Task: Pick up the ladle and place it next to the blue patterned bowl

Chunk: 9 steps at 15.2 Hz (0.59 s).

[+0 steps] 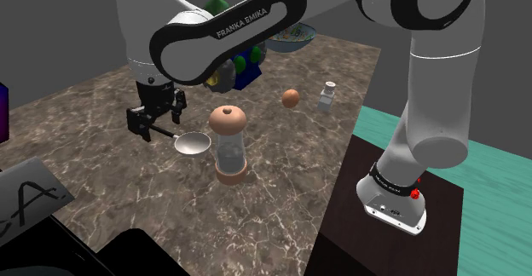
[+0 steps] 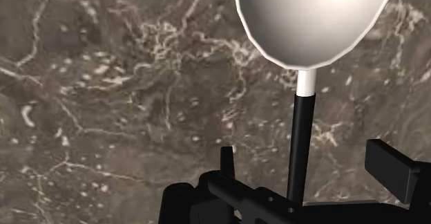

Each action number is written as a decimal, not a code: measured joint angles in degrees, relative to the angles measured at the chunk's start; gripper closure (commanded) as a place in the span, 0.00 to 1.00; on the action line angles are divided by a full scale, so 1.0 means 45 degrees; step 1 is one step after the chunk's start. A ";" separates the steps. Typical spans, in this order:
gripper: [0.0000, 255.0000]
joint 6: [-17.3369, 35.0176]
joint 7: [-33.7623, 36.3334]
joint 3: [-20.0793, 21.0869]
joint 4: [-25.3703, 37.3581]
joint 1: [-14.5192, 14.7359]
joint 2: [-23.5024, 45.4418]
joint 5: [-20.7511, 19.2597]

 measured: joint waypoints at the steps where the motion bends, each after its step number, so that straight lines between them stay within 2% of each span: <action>1: 0.00 0.0049 0.0016 -0.0010 0.0001 0.0016 0.0052 -0.0026; 6: 0.00 0.0119 0.0038 -0.0023 -0.0009 0.0035 0.0111 -0.0058; 7: 1.00 0.0120 0.0038 -0.0023 -0.0009 0.0035 0.0112 -0.0058; 9: 1.00 0.0116 0.0038 -0.0030 0.0000 0.0027 0.0098 -0.0063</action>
